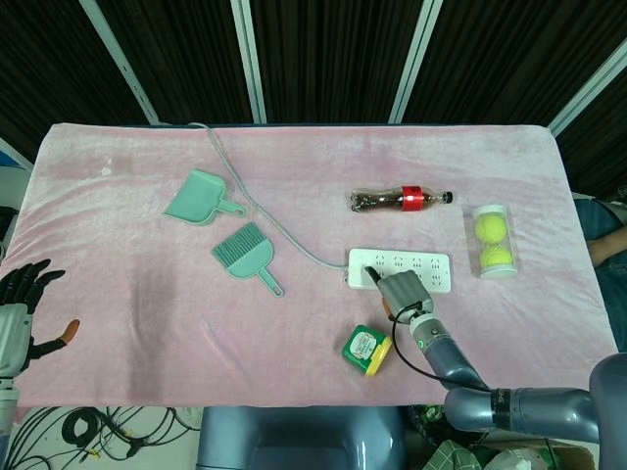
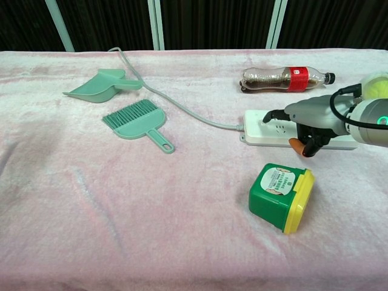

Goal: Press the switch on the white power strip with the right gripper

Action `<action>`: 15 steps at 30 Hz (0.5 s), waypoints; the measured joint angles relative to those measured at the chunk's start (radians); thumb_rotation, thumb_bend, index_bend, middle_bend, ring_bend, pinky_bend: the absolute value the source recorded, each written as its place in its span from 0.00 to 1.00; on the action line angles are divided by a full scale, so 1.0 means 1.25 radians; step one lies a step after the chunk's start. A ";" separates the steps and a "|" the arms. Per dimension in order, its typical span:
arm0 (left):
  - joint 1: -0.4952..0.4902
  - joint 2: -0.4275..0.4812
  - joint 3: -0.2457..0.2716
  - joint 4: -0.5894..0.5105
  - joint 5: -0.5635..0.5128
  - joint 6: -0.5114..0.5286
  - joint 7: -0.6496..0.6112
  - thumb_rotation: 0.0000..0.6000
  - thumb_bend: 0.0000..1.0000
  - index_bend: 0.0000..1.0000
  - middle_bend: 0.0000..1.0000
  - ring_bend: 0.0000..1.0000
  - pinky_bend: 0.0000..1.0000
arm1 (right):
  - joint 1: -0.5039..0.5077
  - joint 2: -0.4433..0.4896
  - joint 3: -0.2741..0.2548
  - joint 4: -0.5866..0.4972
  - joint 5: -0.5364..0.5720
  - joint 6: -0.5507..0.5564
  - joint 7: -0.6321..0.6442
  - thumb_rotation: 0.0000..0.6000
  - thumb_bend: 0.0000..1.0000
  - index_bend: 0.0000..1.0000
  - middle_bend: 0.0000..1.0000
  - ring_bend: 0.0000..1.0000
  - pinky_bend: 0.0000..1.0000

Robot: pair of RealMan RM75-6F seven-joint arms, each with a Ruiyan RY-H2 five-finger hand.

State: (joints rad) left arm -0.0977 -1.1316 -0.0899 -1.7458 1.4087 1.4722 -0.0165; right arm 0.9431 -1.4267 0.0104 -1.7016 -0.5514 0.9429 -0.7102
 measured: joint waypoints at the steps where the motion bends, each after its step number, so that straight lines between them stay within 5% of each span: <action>1: 0.000 0.000 0.000 0.000 0.000 0.000 0.000 1.00 0.27 0.19 0.08 0.03 0.00 | 0.001 -0.001 0.000 0.001 0.001 -0.001 0.000 1.00 0.64 0.12 0.99 1.00 1.00; 8: 0.001 0.000 0.000 -0.001 0.000 0.001 -0.001 1.00 0.27 0.19 0.08 0.03 0.00 | 0.009 -0.009 -0.002 0.006 0.005 -0.004 -0.006 1.00 0.64 0.14 0.99 1.00 1.00; 15: 0.000 0.003 -0.001 -0.002 -0.001 0.000 -0.004 1.00 0.27 0.19 0.08 0.03 0.00 | 0.022 -0.013 -0.014 0.013 0.036 0.006 -0.045 1.00 0.65 0.44 0.99 1.00 1.00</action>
State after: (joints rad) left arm -0.0974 -1.1282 -0.0907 -1.7480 1.4079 1.4719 -0.0215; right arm 0.9710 -1.4428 -0.0065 -1.6854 -0.5065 0.9502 -0.7660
